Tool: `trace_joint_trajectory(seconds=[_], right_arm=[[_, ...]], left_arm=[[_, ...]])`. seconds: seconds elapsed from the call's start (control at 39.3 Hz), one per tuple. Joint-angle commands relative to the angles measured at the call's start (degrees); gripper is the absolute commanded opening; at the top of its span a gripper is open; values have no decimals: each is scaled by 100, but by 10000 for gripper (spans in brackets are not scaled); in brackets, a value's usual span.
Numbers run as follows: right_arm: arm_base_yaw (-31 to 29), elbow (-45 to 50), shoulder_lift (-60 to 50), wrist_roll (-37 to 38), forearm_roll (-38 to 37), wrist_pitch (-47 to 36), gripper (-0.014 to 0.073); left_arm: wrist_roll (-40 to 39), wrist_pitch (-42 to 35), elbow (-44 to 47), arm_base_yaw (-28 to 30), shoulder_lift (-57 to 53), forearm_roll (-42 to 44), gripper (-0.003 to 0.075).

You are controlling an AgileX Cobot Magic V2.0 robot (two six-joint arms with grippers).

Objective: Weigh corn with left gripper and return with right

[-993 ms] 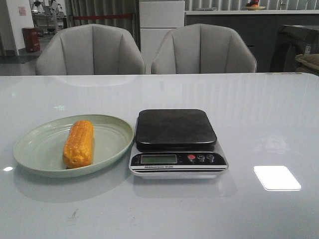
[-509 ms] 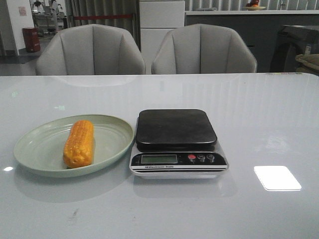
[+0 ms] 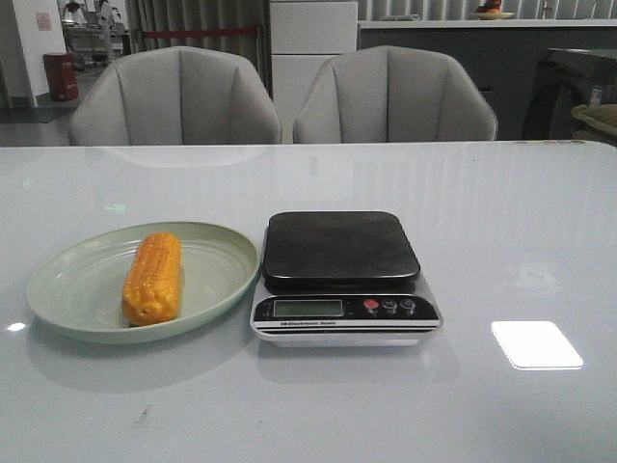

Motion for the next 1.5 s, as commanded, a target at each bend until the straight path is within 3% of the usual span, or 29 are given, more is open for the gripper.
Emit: trace_joint_trajectory(seconds=[0.0, 0.28, 0.43, 0.69, 0.89, 1.12, 1.48], right_arm=[[-29, -159, 27, -51, -26, -431, 169], [-29, -159, 27, -51, -26, -431, 169], [-29, -159, 27, -51, -26, -431, 169], [-29, -159, 27, -51, -26, -431, 169], [-29, -159, 27, -51, -26, -431, 169], [-29, -159, 27, -51, -26, -425, 169], [-29, -159, 27, -51, -26, -425, 169]], left_arm=[[-6, -451, -136, 10, 82, -31, 122], [-6, -451, -136, 204, 82, -31, 122], [-6, -595, -60, 1063, 82, -31, 122], [-6, -1982, 760, 2697, 82, 427, 122], [-19, -2723, 1557, 3393, -264, 427, 122], [-50, -3618, 2392, 3448, -468, 427, 122], [-50, -3688, 2483, 3000, -468, 427, 122]])
